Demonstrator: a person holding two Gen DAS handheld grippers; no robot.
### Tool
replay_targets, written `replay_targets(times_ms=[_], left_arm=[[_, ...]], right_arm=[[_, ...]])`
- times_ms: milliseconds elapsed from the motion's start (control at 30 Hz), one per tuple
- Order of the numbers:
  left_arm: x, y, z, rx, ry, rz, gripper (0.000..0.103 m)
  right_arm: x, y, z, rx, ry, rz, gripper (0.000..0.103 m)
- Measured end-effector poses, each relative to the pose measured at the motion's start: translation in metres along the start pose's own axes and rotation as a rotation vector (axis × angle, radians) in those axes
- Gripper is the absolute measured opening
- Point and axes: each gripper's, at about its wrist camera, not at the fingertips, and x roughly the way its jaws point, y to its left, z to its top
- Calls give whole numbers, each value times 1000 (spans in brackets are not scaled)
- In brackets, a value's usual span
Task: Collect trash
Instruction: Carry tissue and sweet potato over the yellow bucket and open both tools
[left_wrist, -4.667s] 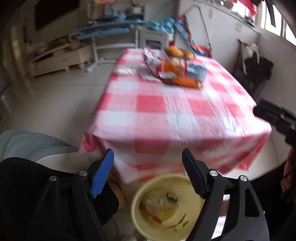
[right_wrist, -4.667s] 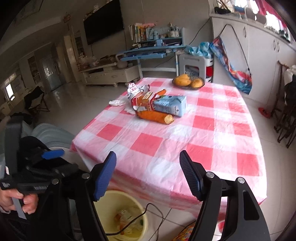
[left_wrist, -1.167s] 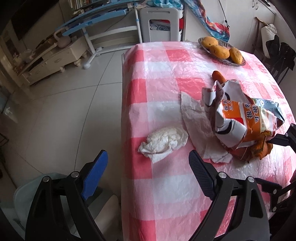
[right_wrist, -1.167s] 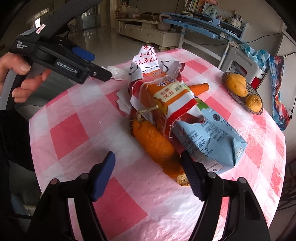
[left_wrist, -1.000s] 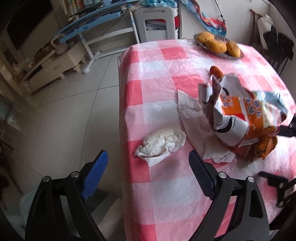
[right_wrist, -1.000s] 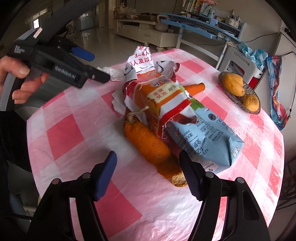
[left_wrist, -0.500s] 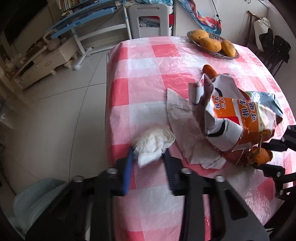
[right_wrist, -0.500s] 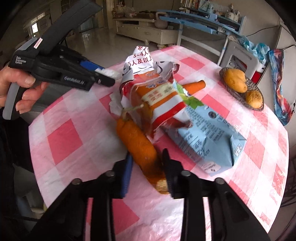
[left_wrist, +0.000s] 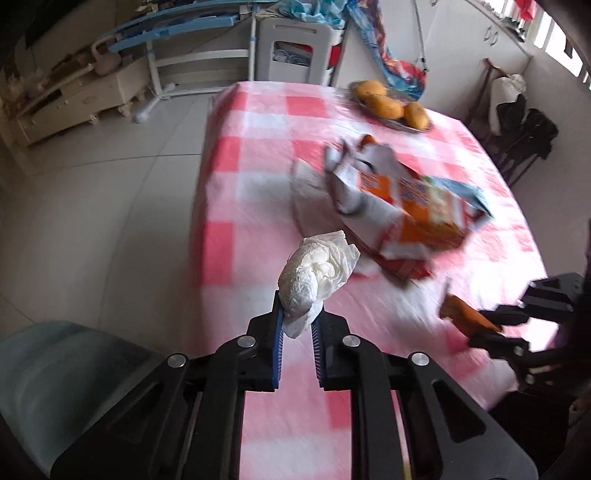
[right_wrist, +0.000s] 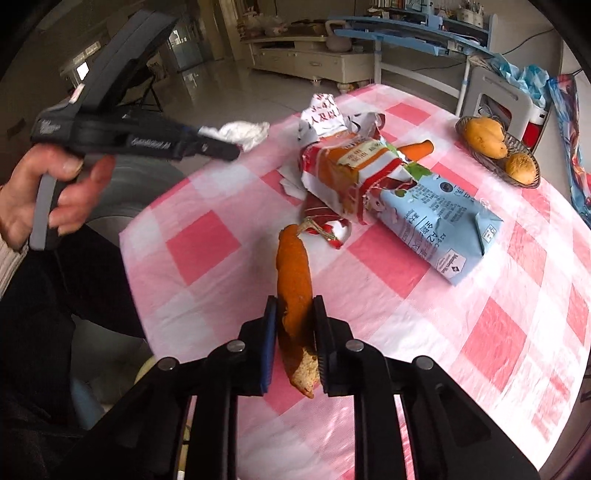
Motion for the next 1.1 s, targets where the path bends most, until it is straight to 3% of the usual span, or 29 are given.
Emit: replay_targets(times_ms=[300, 467, 600, 633, 700, 733, 767, 900, 1100], left_arm=[[3, -31, -52, 68, 83, -7, 15], [3, -40, -55, 102, 53, 40, 40], [6, -44, -53, 133, 38, 91, 45], [7, -46, -53, 146, 34, 101, 45], [6, -49, -52, 157, 29, 88, 31], [5, -49, -52, 155, 29, 83, 18], [5, -48, -52, 147, 31, 76, 16], [-5, -36, -50, 76, 6, 29, 12], [-48, -21, -62, -41, -151, -69, 11]], right_arm=[[12, 25, -11, -33, 42, -70, 20], [11, 23, -12, -11, 20, -82, 21], [9, 24, -14, -4, 10, -79, 22], [9, 23, -14, -2, 6, -78, 22], [10, 22, -13, 3, 3, -71, 21], [9, 21, -13, 10, -2, -65, 19], [7, 20, -13, 21, -12, -54, 19], [-10, 15, -10, 89, -81, 30, 18], [-46, 27, -19, 175, -222, 223, 18]])
